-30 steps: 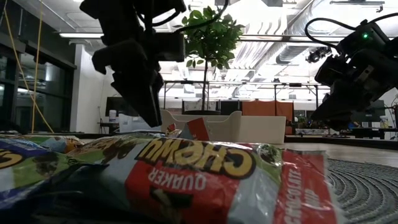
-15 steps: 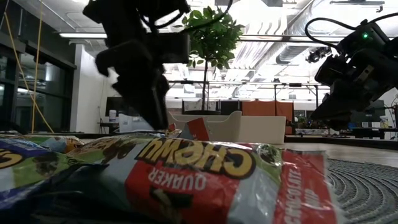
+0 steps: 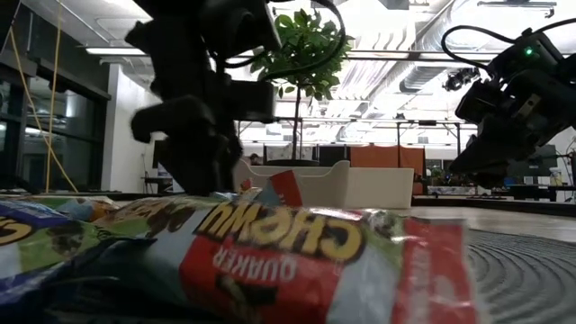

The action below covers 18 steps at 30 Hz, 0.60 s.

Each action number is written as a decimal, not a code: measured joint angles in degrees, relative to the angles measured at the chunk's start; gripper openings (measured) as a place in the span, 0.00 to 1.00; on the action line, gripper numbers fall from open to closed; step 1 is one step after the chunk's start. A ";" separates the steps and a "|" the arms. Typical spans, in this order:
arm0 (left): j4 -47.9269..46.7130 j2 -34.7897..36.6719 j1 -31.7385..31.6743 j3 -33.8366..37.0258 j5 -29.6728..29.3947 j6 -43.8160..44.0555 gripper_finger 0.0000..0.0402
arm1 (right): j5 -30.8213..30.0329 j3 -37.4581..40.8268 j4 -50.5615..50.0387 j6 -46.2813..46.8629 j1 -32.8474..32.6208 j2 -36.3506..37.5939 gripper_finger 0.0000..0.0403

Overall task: Pick and place Granola Bars by type
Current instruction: Put the blue granola bar into the transparent bin

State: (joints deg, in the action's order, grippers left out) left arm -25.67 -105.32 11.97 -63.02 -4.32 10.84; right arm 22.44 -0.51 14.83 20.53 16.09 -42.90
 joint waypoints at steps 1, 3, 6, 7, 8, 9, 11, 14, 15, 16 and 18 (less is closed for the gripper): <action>-0.72 0.18 0.00 0.06 0.47 -0.03 0.65 | -0.02 0.00 -0.23 0.00 0.00 -0.01 0.00; 0.20 -0.48 0.00 -0.04 0.84 0.03 0.65 | 0.00 0.00 -0.23 0.00 -0.02 0.12 0.00; 0.28 -0.54 0.00 -0.07 1.03 0.03 0.65 | -0.02 0.00 -0.17 0.01 -0.01 -0.04 0.00; 0.26 -0.54 0.00 -0.07 1.01 0.04 0.65 | 0.00 0.00 0.02 0.00 -0.02 -0.10 0.00; 0.26 -0.54 0.00 -0.07 0.96 0.10 0.65 | -0.01 0.00 0.10 0.00 0.00 -0.21 0.00; 0.30 -0.56 0.00 -0.07 0.96 0.16 0.64 | -0.02 0.00 -0.14 0.00 0.00 -0.17 0.00; 0.37 -0.58 0.00 -0.07 0.70 0.69 0.63 | 0.00 0.00 -0.10 0.00 -0.01 -0.17 0.00; 0.36 -0.58 0.00 -0.04 0.37 1.37 0.57 | 0.00 0.00 -0.12 0.00 -0.01 -0.22 0.00; 0.35 -0.58 0.00 -0.04 0.38 1.46 0.55 | -0.01 0.00 -0.05 0.00 0.00 -0.22 0.00; 0.35 -0.58 0.00 -0.04 0.42 1.47 0.53 | 0.00 0.00 -0.05 0.00 -0.02 -0.21 0.00; 0.35 -0.58 0.00 -0.02 0.50 1.50 0.48 | 0.00 0.00 -0.05 0.00 -0.02 -0.22 0.00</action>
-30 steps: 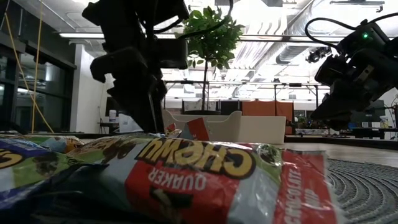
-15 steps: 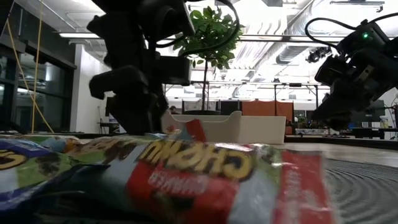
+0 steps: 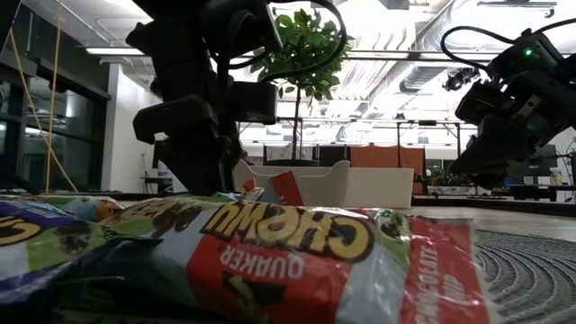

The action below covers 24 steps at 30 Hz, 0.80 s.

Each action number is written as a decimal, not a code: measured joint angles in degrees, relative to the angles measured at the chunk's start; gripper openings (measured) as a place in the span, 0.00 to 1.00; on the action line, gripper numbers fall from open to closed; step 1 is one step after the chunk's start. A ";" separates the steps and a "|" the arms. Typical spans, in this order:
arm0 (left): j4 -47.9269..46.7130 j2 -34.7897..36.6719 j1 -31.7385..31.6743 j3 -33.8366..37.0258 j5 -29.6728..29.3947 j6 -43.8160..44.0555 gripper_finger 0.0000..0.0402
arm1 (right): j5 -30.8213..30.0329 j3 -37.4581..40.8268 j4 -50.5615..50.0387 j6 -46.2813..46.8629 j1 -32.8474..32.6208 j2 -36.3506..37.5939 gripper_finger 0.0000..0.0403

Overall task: Pick and place Granola Bars by type
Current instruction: Put the blue granola bar into the transparent bin

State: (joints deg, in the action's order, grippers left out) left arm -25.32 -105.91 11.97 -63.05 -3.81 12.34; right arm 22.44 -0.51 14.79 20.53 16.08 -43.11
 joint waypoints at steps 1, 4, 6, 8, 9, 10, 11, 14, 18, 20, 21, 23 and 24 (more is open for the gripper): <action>-0.01 -0.02 0.00 0.02 -0.03 0.00 0.46 | 0.00 0.00 0.02 0.00 0.01 0.00 0.00; -0.02 -0.02 0.00 0.02 -0.64 0.02 0.40 | 0.00 0.00 0.02 0.00 0.01 0.00 0.00; -0.02 -0.02 0.00 0.02 -0.84 0.02 0.37 | 0.00 0.00 0.02 0.00 0.00 0.00 0.00; -0.05 -0.04 0.00 0.04 -0.96 0.02 0.34 | 0.00 0.00 0.02 0.00 0.01 0.00 0.00; -0.07 -0.04 0.00 0.04 -0.98 0.02 0.32 | 0.00 0.00 0.02 0.00 0.02 0.00 0.00; -0.07 -0.04 0.00 0.04 -1.10 0.02 0.31 | -0.01 0.00 0.02 0.00 0.01 0.00 0.00; -0.09 -0.06 0.00 0.04 -1.30 0.02 0.30 | -0.01 0.00 0.02 0.00 0.01 0.00 0.00; -0.38 0.30 0.00 0.15 -1.55 0.00 0.28 | 0.00 0.00 0.04 0.00 0.00 0.00 0.00; -0.77 0.66 0.00 0.20 -1.66 0.00 0.24 | 0.00 0.00 0.04 0.00 0.01 0.00 0.00; -0.77 0.70 0.00 0.20 -1.68 0.00 0.22 | 0.00 0.00 0.04 0.00 0.01 0.00 0.00; -0.79 0.70 0.00 0.20 -1.68 0.00 0.21 | -0.01 0.00 0.04 0.00 0.01 0.00 0.00; -0.81 0.74 0.00 0.17 -1.68 0.00 0.18 | 0.00 0.00 0.04 0.00 0.01 0.00 0.00; -0.81 0.74 0.00 0.18 -1.68 0.00 0.17 | 0.00 0.00 0.04 0.00 0.02 0.00 0.00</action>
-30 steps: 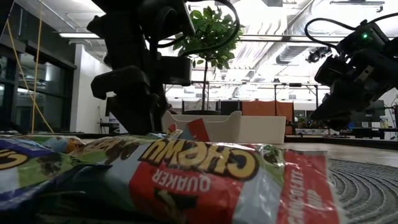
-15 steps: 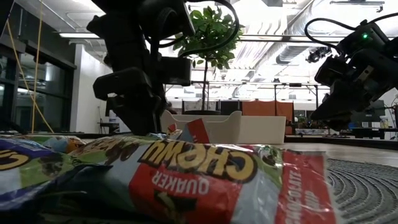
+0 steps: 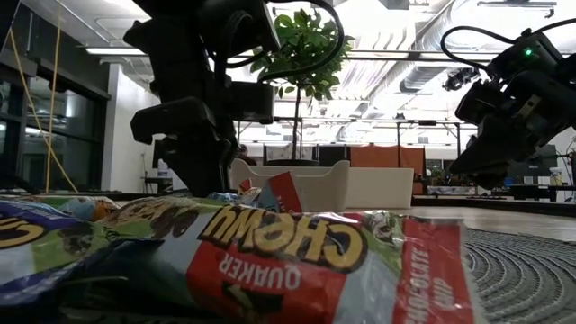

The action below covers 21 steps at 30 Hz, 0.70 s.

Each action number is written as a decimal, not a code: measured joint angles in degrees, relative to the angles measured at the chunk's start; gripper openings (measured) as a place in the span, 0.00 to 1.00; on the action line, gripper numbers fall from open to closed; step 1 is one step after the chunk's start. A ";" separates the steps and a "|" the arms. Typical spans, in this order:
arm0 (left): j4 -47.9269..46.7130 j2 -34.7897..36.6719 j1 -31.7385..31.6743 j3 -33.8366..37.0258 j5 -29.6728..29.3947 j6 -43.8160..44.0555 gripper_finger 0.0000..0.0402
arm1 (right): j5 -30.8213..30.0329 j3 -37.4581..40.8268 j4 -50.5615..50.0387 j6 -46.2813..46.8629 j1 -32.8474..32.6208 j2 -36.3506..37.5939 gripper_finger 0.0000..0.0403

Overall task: Pick and place Granola Bars by type
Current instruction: Put the blue granola bar into the transparent bin

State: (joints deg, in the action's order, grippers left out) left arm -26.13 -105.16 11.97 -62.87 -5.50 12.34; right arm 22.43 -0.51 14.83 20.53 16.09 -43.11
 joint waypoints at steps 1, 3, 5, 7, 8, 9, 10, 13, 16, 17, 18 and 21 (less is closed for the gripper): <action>0.00 0.00 0.00 0.00 0.00 -0.01 0.16 | 0.00 0.00 0.00 0.00 -0.02 0.00 0.00; -0.01 0.02 0.00 0.00 -0.02 -0.02 0.13 | 0.00 0.00 0.00 0.00 -0.02 0.00 0.00; -0.03 0.08 0.00 0.00 -0.02 -0.02 0.11 | 0.00 0.00 0.00 0.00 -0.01 0.00 0.00; -0.16 0.11 0.00 0.00 -0.02 -0.02 0.10 | 0.00 0.00 0.00 0.00 -0.01 0.00 0.00; -0.25 0.11 0.00 0.00 0.03 -0.02 0.10 | 0.00 0.00 0.00 0.00 0.00 0.00 0.00; -0.38 0.11 0.00 -0.02 0.27 -0.04 0.09 | 0.00 0.00 0.00 0.00 0.00 0.00 0.00; -0.50 0.13 0.00 -0.02 0.37 -0.02 0.09 | 0.00 0.00 0.00 0.00 -0.01 0.00 0.00; -0.90 0.32 0.00 -0.09 0.58 -0.02 0.09 | 0.00 0.00 0.00 0.00 -0.01 0.00 0.00; -1.90 0.81 0.00 -0.36 0.61 -0.23 0.09 | 0.00 0.00 0.01 0.00 -0.02 0.00 0.00; -2.69 0.82 0.00 -0.93 0.30 -0.48 0.09 | 0.00 0.00 0.02 0.00 -0.02 0.00 0.00; -3.84 1.08 0.00 -1.60 -0.21 -0.92 0.09 | 0.00 0.00 0.02 0.00 -0.02 0.00 0.00; -5.96 1.53 0.00 -4.25 -1.38 -2.98 0.09 | 0.00 0.00 0.02 0.00 -0.02 0.00 0.00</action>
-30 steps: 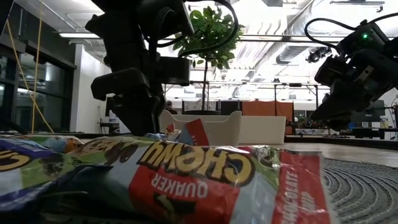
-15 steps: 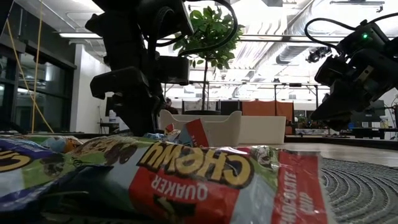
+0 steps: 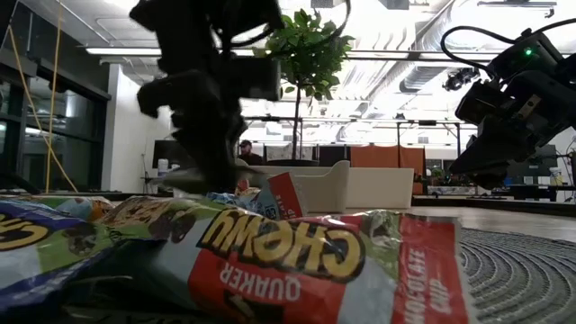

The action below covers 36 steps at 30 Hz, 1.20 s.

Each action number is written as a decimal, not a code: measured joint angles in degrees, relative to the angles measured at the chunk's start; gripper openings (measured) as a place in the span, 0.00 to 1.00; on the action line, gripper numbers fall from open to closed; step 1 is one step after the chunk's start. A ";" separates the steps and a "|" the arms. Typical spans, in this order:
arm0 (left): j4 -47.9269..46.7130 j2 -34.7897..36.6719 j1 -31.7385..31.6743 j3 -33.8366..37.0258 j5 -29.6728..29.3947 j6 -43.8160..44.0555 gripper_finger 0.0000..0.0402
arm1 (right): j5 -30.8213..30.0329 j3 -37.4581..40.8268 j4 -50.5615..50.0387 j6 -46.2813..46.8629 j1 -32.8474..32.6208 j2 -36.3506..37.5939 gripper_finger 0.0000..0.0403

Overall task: Pick and place Granola Bars by type
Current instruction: Put the blue granola bar into the transparent bin

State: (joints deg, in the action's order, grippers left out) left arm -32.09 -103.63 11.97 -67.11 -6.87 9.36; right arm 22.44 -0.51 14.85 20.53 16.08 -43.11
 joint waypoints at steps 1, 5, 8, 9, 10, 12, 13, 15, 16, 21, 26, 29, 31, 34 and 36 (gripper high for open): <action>-1.15 -0.02 0.00 -0.88 -0.50 -0.47 0.09 | 0.00 0.00 -0.01 0.00 0.01 0.00 0.00; -5.15 -0.02 0.00 -5.43 -1.57 -2.77 0.09 | 0.00 0.00 -0.01 0.00 0.01 0.04 0.00; -6.39 -0.04 -0.02 -8.45 -0.20 -4.55 0.09 | 0.00 0.00 0.00 0.00 0.00 0.04 0.00; -6.54 -0.07 -0.02 -9.62 1.24 -5.42 0.09 | 0.00 0.00 0.00 0.00 0.00 0.04 0.00; -6.42 -0.07 -0.23 -11.01 3.22 -6.53 0.09 | 0.00 0.00 -0.02 0.00 0.02 0.04 0.00; -5.71 -0.04 -0.83 -13.67 9.14 -8.70 0.09 | 0.00 0.00 -0.01 0.00 0.00 0.04 0.00; -5.37 -0.04 -1.31 -14.79 12.64 -9.25 0.09 | 0.00 0.00 0.00 0.00 0.01 0.04 0.00; -4.04 -0.04 -2.53 -16.65 19.02 -10.06 0.09 | 0.00 0.00 -0.02 0.00 0.02 0.04 0.00; -3.18 -0.04 -3.28 -17.49 21.90 -10.48 0.09 | 0.00 0.00 -0.01 0.00 0.01 0.04 0.00; 0.76 -0.04 -7.88 -20.29 38.28 -11.80 0.09 | 0.00 0.00 -0.01 0.00 0.01 0.04 0.00; 8.80 -0.04 -13.21 -20.63 56.94 -8.22 0.09 | 0.00 0.00 0.00 0.00 0.00 0.04 0.00; 15.96 -0.04 -15.68 -20.63 65.20 -3.09 0.09 | 0.00 0.00 -0.01 0.00 0.00 0.04 0.00; 21.67 -0.04 -16.76 -20.63 68.41 0.52 0.09 | 0.00 0.00 0.00 0.00 0.02 0.04 0.00; 30.64 0.90 -18.42 -20.61 71.48 5.87 0.09 | -0.02 0.00 0.00 0.00 0.00 0.05 0.00; 36.53 2.19 -19.67 -20.63 72.21 9.61 0.09 | 0.00 0.00 0.00 0.00 0.00 0.04 0.00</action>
State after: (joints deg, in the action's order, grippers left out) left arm 4.45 -101.45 -7.71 -87.74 65.34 18.97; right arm 22.44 -0.51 14.85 20.53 16.08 -43.07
